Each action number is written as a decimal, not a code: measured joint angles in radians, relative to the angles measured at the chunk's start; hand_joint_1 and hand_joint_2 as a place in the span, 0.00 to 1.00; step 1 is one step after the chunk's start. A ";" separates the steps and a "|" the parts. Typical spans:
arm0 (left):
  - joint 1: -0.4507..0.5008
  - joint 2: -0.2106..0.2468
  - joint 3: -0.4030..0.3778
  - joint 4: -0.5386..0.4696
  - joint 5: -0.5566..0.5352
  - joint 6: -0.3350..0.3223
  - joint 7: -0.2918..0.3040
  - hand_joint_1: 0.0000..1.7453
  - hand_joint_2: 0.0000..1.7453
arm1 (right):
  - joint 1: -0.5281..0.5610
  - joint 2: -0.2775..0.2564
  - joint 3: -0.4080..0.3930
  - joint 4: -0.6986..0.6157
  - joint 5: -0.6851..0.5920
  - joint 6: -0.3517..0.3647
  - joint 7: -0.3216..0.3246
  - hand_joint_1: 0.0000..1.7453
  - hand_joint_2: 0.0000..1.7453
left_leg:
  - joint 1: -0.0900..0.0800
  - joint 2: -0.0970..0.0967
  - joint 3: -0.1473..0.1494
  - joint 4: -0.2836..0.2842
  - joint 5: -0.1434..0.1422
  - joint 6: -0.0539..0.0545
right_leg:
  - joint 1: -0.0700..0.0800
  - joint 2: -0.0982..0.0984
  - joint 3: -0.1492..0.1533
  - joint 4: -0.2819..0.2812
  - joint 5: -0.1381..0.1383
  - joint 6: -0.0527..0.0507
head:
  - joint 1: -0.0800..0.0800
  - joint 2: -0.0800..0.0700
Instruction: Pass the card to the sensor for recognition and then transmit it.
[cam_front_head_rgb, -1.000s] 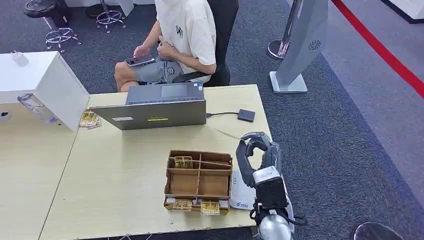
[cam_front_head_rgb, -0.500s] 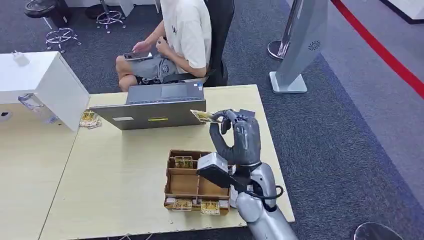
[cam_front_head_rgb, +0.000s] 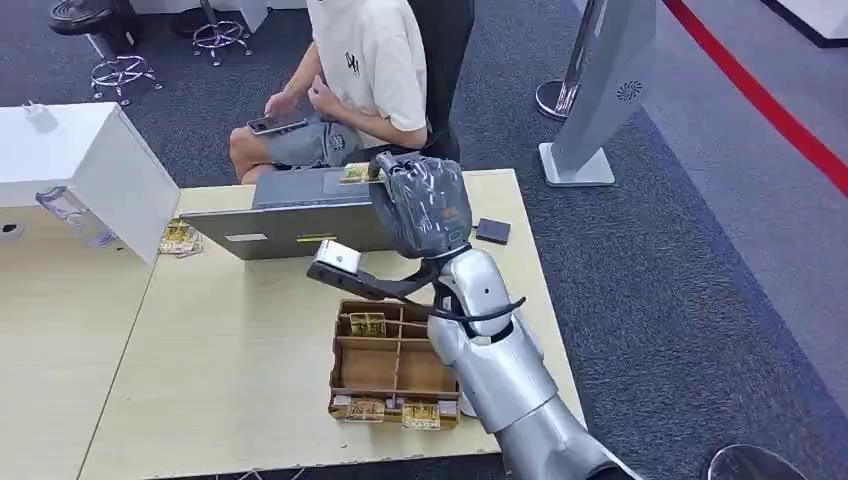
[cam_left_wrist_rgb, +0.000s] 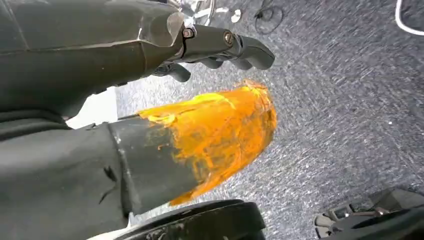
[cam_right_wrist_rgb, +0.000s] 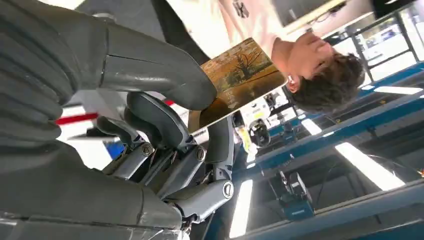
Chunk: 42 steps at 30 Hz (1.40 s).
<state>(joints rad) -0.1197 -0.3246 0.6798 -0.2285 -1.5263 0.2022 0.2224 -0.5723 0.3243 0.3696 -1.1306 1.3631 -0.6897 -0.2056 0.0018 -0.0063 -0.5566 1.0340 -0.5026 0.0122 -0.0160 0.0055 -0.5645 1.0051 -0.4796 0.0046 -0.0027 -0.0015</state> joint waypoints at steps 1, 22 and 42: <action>-0.004 0.000 -0.006 0.000 -0.002 -0.005 0.003 0.00 0.00 | -0.012 0.005 -0.002 0.018 0.025 0.000 0.018 1.00 1.00 | 0.000 0.000 0.000 0.000 0.000 0.000 | 0.000 0.000 0.000 0.000 0.000 0.000 | 0.000 0.000; -0.293 0.015 -0.046 0.008 0.142 -0.184 0.309 0.00 0.00 | -0.233 0.042 0.570 0.164 -0.288 -0.004 0.322 1.00 1.00 | 0.002 -0.011 -0.025 0.000 0.024 -0.006 | 0.001 -0.011 -0.023 0.001 0.018 -0.004 | -0.003 0.000; -0.329 0.051 -0.046 0.014 0.133 -0.508 0.352 0.00 0.00 | -0.246 0.042 0.657 0.185 -0.449 -0.004 0.233 1.00 1.00 | 0.002 -0.012 -0.038 -0.001 0.042 -0.007 | 0.001 -0.011 -0.036 0.001 0.034 -0.003 | -0.003 0.000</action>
<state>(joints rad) -0.4483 -0.2732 0.6340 -0.2140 -1.3932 -0.3055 0.5744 -0.8185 0.3662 1.0265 -0.9453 0.9137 -0.6939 0.0278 0.0041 -0.0188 -0.5949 1.0332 -0.4610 0.0048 -0.0145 -0.0054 -0.6005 1.0064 -0.4454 0.0011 -0.0057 -0.0015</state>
